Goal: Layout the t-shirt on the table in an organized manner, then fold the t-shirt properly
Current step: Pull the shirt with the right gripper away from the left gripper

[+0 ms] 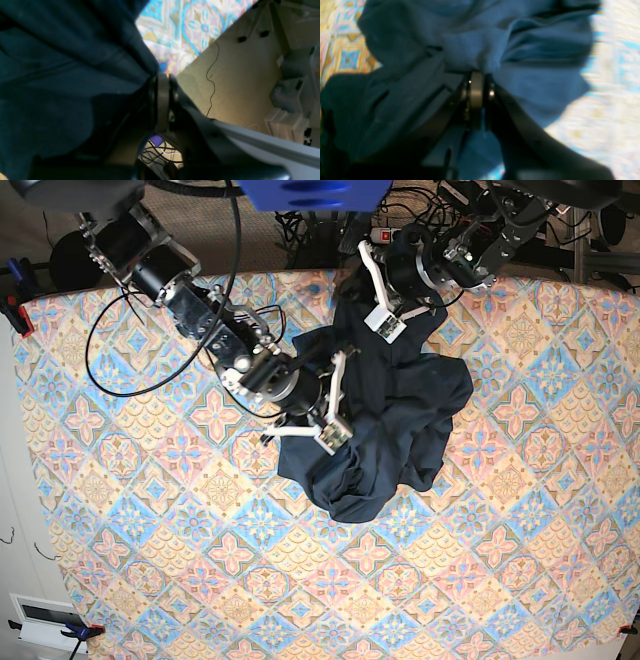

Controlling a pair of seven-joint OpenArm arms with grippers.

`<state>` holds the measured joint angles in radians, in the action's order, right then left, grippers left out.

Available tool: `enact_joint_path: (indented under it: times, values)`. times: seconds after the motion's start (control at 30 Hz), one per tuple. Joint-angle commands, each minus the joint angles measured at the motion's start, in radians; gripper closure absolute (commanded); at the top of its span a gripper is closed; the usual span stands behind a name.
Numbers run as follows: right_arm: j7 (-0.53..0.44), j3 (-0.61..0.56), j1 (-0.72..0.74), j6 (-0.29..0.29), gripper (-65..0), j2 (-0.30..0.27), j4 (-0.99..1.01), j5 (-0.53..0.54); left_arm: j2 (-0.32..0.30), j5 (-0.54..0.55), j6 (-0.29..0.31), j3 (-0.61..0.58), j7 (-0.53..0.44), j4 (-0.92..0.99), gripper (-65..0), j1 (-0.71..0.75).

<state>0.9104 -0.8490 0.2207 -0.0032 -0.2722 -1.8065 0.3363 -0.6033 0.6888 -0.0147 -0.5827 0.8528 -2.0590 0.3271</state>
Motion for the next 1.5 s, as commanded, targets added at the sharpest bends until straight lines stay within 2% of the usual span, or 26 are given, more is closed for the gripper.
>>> enact_joint_path:
  times: [0.0, 0.07, 0.17, 0.23, 0.4, 0.57, 0.7, 0.9, 1.07, 1.17, 1.33, 1.47]
  values:
    - [-0.047, 0.03, 0.03, -0.004, -0.7, 0.008, -0.062, -0.01, -0.005, 0.012, 0.006, 0.023, -0.004, -0.013, 0.0, 0.004]
    - [-0.047, 0.069, 0.029, -0.004, -0.6, -0.006, -0.106, -0.01, -0.004, 0.015, 0.006, 0.057, -0.004, -0.013, 0.0, 0.005]
    - [-0.047, 0.121, 0.001, -0.004, -0.6, -0.068, -0.131, -0.006, -0.002, 0.021, 0.006, 0.103, -0.004, -0.016, 0.0, 0.005]
    - [-0.047, 0.153, -0.02, -0.004, -0.6, -0.089, -0.132, -0.006, 0.013, 0.021, 0.006, 0.12, -0.004, -0.016, 0.0, 0.005]
    - [-0.047, 0.222, -0.057, -0.004, -0.5, -0.094, -0.132, -0.006, 0.052, 0.024, 0.009, 0.186, -0.004, -0.016, 0.0, 0.005]
    - [-0.047, 0.285, -0.097, -0.004, -0.5, -0.095, -0.131, -0.006, 0.067, 0.025, 0.009, 0.194, -0.004, -0.018, 0.0, 0.005]
    - [-0.047, 0.339, -0.119, -0.004, -0.5, -0.1, -0.126, -0.007, 0.079, 0.101, 0.011, 0.194, -0.005, -0.018, 0.0, -0.004]
    - [-0.052, 0.425, -0.155, -0.004, -0.5, -0.143, -0.128, -0.006, 0.079, 0.128, 0.011, 0.195, -0.056, -0.018, 0.0, -0.001]
    - [-0.132, 0.538, -0.215, -0.004, -0.5, -0.193, -0.132, -0.004, 0.079, 0.128, 0.009, 0.195, -0.068, -0.022, 0.0, -0.003]
    - [-0.155, 0.604, -0.254, -0.004, -0.5, -0.201, -0.132, -0.001, 0.079, 0.128, 0.008, 0.206, -0.077, -0.022, 0.0, -0.004]
    - [-0.167, 0.682, -0.249, -0.004, -0.5, -0.204, -0.132, 0.076, 0.079, 0.13, 0.008, 0.215, -0.119, -0.024, 0.0, -0.006]
    - [-0.196, 0.729, -0.2, -0.004, -0.5, -0.238, -0.129, 0.114, 0.079, 0.168, 0.008, 0.269, -0.123, -0.022, 0.0, -0.004]
